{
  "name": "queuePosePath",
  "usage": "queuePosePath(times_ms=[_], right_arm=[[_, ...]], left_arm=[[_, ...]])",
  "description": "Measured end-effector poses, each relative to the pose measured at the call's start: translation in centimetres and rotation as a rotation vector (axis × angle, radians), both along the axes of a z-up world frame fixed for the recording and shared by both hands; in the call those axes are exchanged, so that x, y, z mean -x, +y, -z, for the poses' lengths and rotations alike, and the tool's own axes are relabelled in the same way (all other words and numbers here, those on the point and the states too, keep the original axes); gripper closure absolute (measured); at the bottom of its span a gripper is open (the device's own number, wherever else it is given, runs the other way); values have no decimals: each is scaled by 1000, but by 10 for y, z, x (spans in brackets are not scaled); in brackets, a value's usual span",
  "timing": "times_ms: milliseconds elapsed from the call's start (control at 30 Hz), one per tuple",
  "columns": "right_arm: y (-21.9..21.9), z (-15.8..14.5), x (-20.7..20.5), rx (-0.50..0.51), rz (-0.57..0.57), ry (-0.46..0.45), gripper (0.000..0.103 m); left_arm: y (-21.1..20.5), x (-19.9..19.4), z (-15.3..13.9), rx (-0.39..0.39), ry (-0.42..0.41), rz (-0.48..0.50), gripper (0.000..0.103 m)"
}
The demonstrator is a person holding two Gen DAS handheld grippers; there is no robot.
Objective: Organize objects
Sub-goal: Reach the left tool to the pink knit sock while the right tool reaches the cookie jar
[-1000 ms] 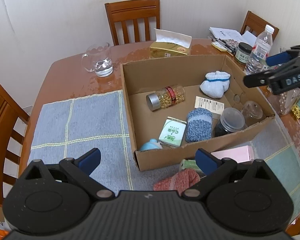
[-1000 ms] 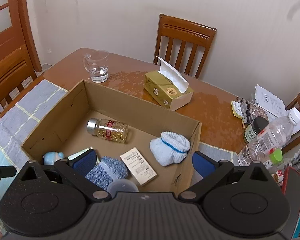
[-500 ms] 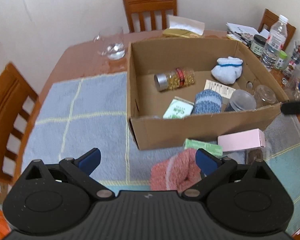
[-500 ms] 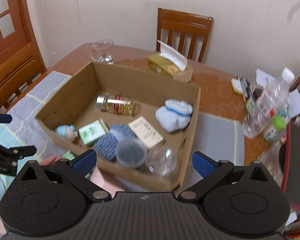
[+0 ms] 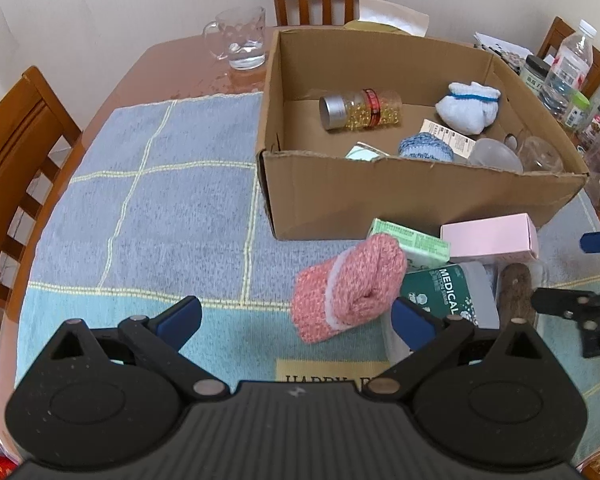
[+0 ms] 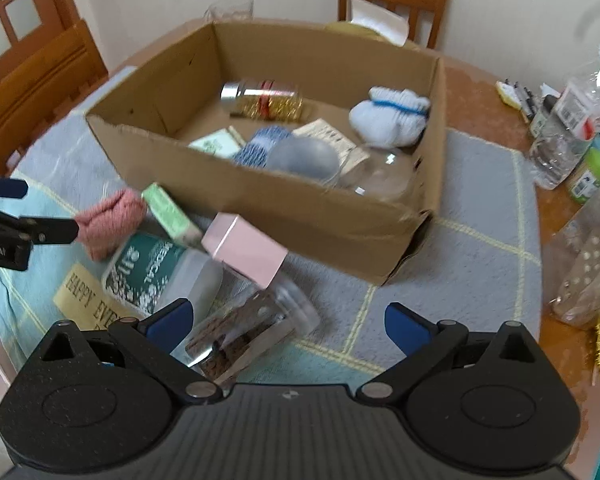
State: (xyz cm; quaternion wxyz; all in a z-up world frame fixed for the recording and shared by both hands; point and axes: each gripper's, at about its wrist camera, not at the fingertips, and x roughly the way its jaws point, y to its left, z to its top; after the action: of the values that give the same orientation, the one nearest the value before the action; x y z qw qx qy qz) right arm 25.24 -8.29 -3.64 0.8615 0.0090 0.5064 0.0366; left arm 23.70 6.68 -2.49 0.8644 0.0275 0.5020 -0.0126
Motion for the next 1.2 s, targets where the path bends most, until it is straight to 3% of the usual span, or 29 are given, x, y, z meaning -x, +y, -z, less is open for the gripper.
queuePosePath(times_ms=[367,800,1000,1200], right_arm=[[-2,35,-23,29,107,55,0],[-26,35,-8,4,167,97,0],[-33,26,-7,-18,88,63,0],[-22,23,-16,-72,-98,53,0]], left_arm=[[0,9,0,11,14,-13,2],[-6,8,2,19,23,5,2],[-8,9,1,17,21,9,2],[-7,11,1,10,21,4,2]])
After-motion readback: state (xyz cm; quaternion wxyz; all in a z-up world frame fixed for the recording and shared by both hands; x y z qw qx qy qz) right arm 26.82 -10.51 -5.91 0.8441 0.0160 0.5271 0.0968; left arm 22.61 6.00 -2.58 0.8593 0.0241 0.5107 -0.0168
